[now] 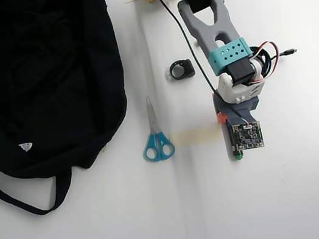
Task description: Put the green marker into the black bag
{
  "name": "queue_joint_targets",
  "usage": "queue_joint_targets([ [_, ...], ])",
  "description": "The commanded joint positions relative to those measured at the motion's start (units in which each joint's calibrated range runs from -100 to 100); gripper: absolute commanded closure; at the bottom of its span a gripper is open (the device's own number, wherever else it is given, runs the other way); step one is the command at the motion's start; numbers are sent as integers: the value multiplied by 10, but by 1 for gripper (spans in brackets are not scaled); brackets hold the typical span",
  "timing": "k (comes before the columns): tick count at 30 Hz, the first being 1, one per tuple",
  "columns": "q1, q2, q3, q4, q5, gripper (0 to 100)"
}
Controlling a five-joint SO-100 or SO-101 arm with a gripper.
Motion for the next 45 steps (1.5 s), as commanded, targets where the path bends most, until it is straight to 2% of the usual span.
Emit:
queue_joint_targets([
  [1, -3, -5, -14, -7, -3, 96],
  [4, -3, -1, -14, -8, -3, 98],
  [26, -4, -13, -29, 0, -3, 98],
  [41, -2, -13, -191, 187, -4, 98],
  [45, 6, -11, -210, 187, -4, 98],
])
